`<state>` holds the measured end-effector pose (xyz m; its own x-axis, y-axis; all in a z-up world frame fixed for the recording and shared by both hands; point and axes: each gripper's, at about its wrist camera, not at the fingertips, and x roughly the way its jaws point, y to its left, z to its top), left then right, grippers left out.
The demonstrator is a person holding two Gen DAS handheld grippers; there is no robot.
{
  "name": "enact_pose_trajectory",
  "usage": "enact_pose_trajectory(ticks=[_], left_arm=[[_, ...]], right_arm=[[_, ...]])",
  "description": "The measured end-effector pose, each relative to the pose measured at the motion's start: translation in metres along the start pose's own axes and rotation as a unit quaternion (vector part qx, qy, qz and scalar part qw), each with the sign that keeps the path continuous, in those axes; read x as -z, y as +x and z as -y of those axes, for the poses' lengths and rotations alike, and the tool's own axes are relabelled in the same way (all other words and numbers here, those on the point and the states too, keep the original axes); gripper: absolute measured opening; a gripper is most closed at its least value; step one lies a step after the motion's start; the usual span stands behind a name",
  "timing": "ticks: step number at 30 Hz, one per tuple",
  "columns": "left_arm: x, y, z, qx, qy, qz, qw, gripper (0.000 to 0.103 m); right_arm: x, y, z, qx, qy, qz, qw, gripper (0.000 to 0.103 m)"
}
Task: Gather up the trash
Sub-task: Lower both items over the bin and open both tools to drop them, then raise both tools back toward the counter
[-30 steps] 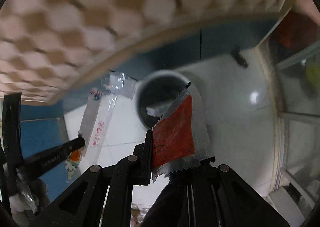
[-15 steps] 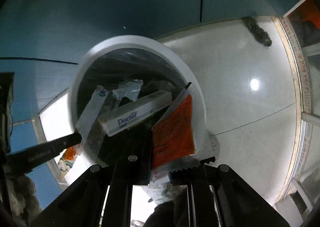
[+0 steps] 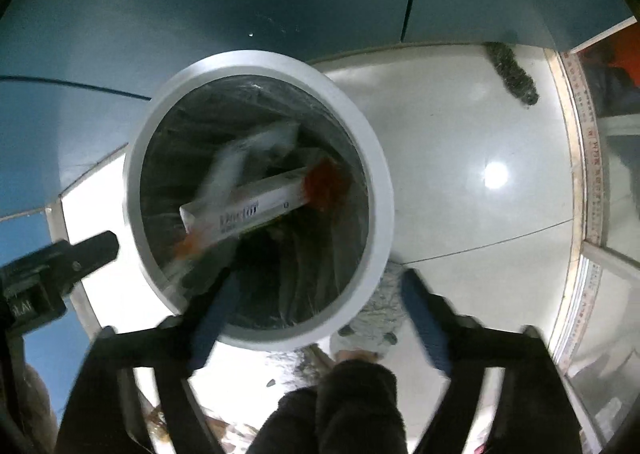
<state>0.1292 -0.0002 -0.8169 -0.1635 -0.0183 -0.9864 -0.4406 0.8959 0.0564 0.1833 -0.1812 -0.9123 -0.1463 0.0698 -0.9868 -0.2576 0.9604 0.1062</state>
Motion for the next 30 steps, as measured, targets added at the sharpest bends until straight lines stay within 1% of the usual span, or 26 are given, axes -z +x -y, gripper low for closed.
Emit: enact_pose_trajectory(ticks=[1,3,5,8,10,11,13,18,20,22,24,30], left_arm=[[0.003,-0.003,-0.003,-0.004,-0.004,0.001,1.0,0.102],[0.009,-0.008,-0.004,-0.02,-0.008,0.007,0.9997,0.102],[0.017,-0.017,-0.007,-0.028,-0.01,0.018,0.9994,0.102],[0.03,-0.037,-0.011,-0.031,-0.014,0.037,0.9987,0.102],[0.041,-0.054,-0.011,-0.032,-0.015,0.039,0.9986,0.102],[0.046,-0.063,-0.011,-0.029,-0.016,0.039,0.9987,0.102],[0.057,-0.085,-0.011,-0.033,-0.016,0.037,0.9986,0.102],[0.084,-0.163,-0.015,-0.027,-0.018,0.057,0.9979,0.102],[0.096,-0.195,-0.018,-0.022,-0.019,0.065,0.9975,0.102],[0.109,-0.23,-0.021,-0.013,-0.019,0.073,0.9971,0.102],[0.123,-0.264,-0.025,-0.002,-0.022,0.079,0.9966,0.102],[0.163,-0.352,-0.033,0.032,-0.032,0.096,0.9944,0.102]], right_arm=[[0.002,-0.004,-0.001,0.007,-0.003,0.003,1.0,0.099],[0.006,-0.013,-0.001,0.018,-0.007,0.007,1.0,0.103],[0.009,-0.021,-0.001,0.025,-0.009,0.012,1.0,0.103],[0.015,-0.036,-0.001,0.032,-0.01,0.018,0.999,0.103],[0.018,-0.048,0.001,0.035,-0.01,0.021,0.999,0.103],[0.021,-0.058,-0.001,0.039,-0.011,0.025,0.999,0.103],[0.028,-0.08,-0.005,0.043,-0.012,0.031,0.999,0.103],[0.05,-0.162,-0.018,0.053,-0.029,0.057,0.997,0.103],[0.061,-0.206,-0.025,0.056,-0.038,0.072,0.995,0.103],[0.07,-0.243,-0.032,0.057,-0.044,0.083,0.994,0.103],[0.08,-0.288,-0.039,0.057,-0.049,0.097,0.992,0.103],[0.121,-0.405,-0.057,0.052,-0.055,0.131,0.988,0.103]])
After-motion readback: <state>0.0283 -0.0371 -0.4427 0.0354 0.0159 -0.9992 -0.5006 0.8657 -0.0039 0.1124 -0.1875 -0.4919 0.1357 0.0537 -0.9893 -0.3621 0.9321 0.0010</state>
